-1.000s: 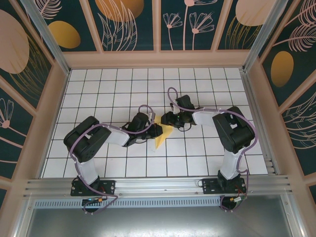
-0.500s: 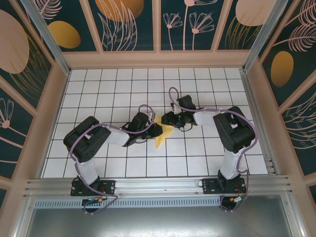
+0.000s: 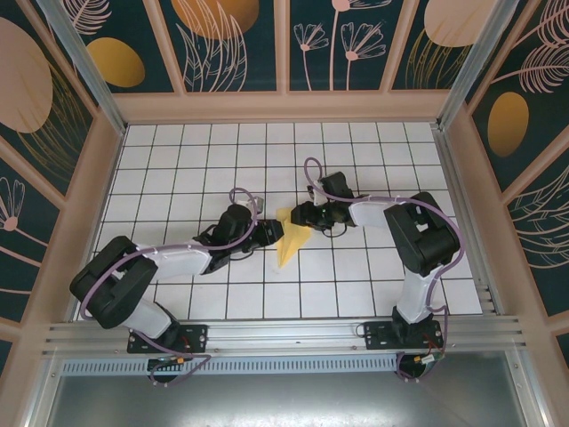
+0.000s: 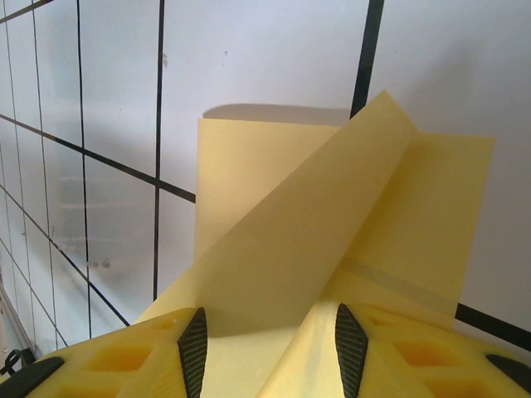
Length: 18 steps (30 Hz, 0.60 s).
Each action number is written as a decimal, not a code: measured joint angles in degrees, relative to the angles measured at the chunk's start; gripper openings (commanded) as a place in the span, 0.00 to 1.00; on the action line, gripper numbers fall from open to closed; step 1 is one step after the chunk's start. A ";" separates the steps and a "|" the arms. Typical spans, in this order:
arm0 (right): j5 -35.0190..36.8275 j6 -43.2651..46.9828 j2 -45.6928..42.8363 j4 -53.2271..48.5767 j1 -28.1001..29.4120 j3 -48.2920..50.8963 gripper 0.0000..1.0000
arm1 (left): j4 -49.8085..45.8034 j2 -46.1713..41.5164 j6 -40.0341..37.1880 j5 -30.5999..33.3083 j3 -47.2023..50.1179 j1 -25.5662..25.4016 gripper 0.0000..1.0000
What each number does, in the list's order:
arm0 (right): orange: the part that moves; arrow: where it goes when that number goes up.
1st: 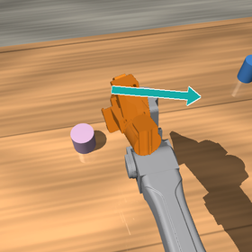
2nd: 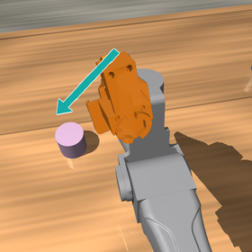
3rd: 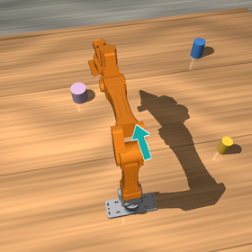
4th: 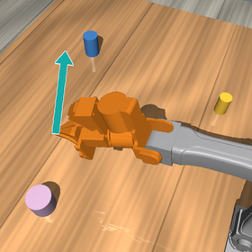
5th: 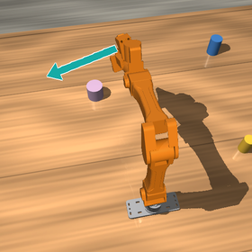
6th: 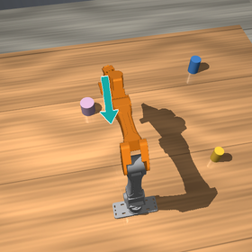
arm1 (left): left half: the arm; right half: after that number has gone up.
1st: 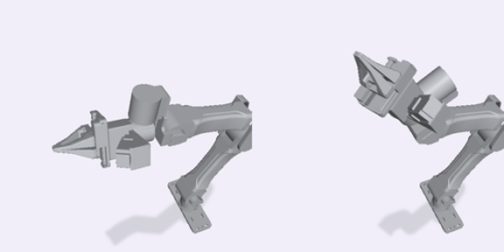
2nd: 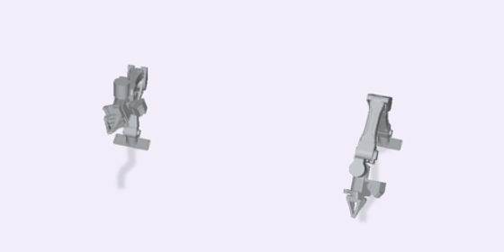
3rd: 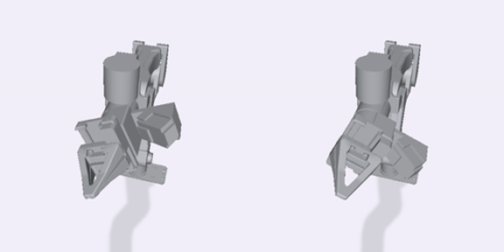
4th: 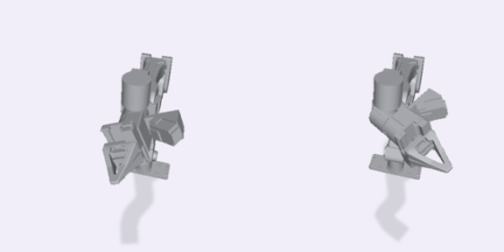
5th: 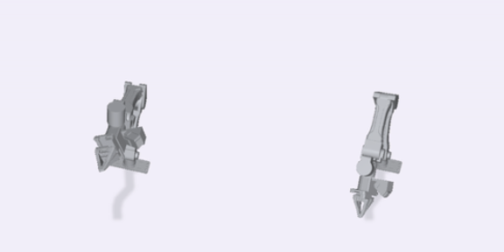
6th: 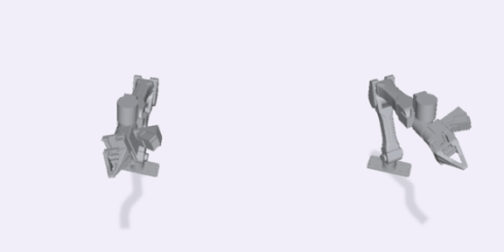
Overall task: Fold a paper plane with a square sheet of paper (pick it up from the middle)
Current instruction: Fourth fold the wing at the center of the table.
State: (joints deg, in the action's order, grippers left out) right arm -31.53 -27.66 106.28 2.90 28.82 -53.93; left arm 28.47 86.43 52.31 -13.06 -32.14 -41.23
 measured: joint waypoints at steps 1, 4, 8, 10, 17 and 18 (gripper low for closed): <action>0.02 0.09 0.00 -0.07 0.00 -0.02 0.48 | 0.04 0.04 0.04 -0.22 -0.02 0.00 0.28; 0.37 0.17 0.00 -0.17 0.07 -0.04 0.48 | 0.48 1.22 0.07 -1.53 -0.31 -0.04 0.27; 1.05 0.15 0.02 -0.63 0.44 -0.33 0.48 | 1.01 5.77 0.04 -3.19 -2.80 -1.16 0.27; 1.46 0.17 0.02 -0.83 0.55 -0.42 0.48 | 1.33 7.54 0.04 -3.69 -3.87 -1.66 0.27; 1.77 0.17 0.20 -1.77 0.66 -0.96 0.48 | 0.74 11.04 0.04 -4.02 -5.01 -1.97 0.24; 1.88 0.17 0.24 -1.88 0.68 -1.05 0.48 | 0.61 11.32 0.04 -3.67 -5.01 -1.97 0.24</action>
State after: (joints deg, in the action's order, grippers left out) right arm -29.65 -27.49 106.52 1.02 29.50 -54.98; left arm 29.08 97.76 52.36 -16.73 -37.15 -43.20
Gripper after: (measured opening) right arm 0.482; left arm 0.246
